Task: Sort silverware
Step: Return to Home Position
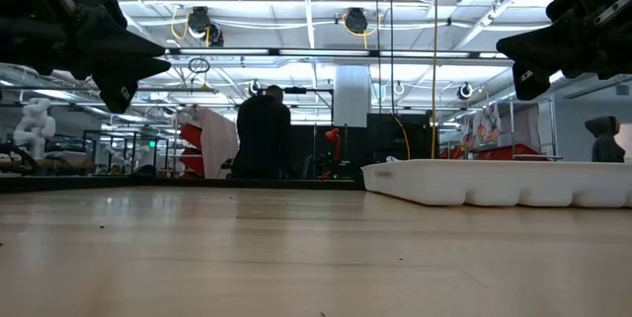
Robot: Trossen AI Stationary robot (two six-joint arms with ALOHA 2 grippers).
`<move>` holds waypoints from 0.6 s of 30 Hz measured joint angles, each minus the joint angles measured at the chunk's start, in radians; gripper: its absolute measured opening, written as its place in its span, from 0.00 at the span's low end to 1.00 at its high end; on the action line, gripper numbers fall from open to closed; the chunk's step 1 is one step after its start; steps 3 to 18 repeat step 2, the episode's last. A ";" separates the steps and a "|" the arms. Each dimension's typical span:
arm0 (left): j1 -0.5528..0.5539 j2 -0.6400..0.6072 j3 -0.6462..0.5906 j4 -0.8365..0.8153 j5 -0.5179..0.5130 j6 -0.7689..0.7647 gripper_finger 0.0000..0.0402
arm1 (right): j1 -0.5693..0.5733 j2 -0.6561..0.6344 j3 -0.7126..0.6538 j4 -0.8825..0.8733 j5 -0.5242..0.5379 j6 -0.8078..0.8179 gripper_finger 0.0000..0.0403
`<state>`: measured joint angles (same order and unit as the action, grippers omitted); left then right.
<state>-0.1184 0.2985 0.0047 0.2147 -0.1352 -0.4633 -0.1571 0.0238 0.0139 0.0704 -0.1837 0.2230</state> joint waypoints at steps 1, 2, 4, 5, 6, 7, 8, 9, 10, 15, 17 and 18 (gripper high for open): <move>0.000 0.000 0.000 0.000 0.000 0.000 0.26 | 0.000 0.000 0.000 0.000 0.000 0.000 0.00; 0.000 0.000 0.000 0.000 0.000 0.000 0.26 | 0.000 0.000 0.000 0.000 0.000 0.000 0.00; 0.000 0.000 0.000 0.000 0.000 0.000 0.26 | 0.000 0.000 0.000 0.000 0.000 0.000 0.00; 0.000 0.000 0.000 0.000 0.000 0.000 0.26 | 0.000 0.000 0.000 0.000 0.000 0.000 0.00; 0.000 0.000 0.000 0.000 0.000 0.000 0.26 | 0.000 0.000 0.000 0.000 0.000 0.000 0.00; 0.000 0.000 0.000 0.000 0.000 0.000 0.26 | 0.000 0.000 0.000 0.000 0.000 0.000 0.00; 0.000 0.000 0.000 0.000 0.000 0.000 0.26 | 0.000 0.000 0.000 0.000 0.000 0.000 0.00; 0.000 0.000 0.000 0.000 0.000 0.000 0.26 | 0.000 0.000 0.000 0.000 0.000 0.000 0.00; 0.000 0.000 0.000 0.000 0.000 0.000 0.26 | 0.000 0.000 0.000 0.000 0.000 0.000 0.00; 0.000 0.000 0.000 0.000 0.000 0.000 0.26 | 0.000 0.000 0.000 0.000 0.000 0.000 0.00; 0.000 0.000 0.000 0.000 0.000 0.000 0.26 | 0.000 0.000 0.000 0.000 0.000 0.000 0.00; 0.000 0.000 0.000 0.000 0.000 0.000 0.26 | 0.000 0.000 0.000 0.000 0.000 0.000 0.00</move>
